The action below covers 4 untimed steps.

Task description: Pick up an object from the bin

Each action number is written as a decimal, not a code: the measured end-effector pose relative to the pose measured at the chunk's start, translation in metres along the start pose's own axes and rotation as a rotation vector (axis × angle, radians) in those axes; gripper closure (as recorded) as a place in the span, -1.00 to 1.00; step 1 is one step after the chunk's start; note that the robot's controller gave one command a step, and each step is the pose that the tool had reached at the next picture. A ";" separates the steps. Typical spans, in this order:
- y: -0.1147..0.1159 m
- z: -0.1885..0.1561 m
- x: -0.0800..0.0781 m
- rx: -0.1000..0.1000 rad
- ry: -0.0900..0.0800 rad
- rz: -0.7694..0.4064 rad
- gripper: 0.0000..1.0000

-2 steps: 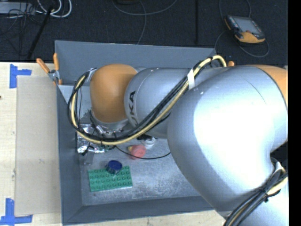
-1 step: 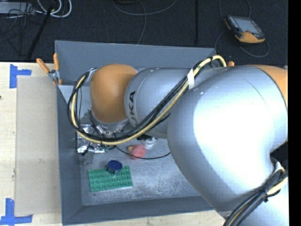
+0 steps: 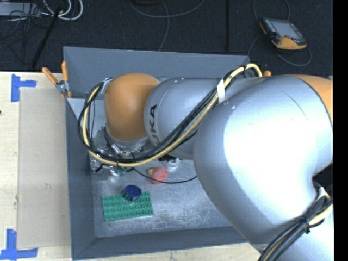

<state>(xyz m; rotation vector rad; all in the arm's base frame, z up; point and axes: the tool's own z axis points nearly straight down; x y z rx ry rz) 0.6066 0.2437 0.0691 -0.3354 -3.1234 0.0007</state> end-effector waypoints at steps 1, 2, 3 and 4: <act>0.000 -0.019 -0.001 -0.002 -0.002 0.002 1.00; 0.000 -0.077 -0.003 -0.005 -0.006 0.004 1.00; 0.000 -0.095 -0.004 -0.003 -0.003 0.004 1.00; 0.000 -0.106 -0.005 -0.002 -0.002 0.004 1.00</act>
Offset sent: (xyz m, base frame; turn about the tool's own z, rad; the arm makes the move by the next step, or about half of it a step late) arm -0.0001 0.0001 0.0178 0.0000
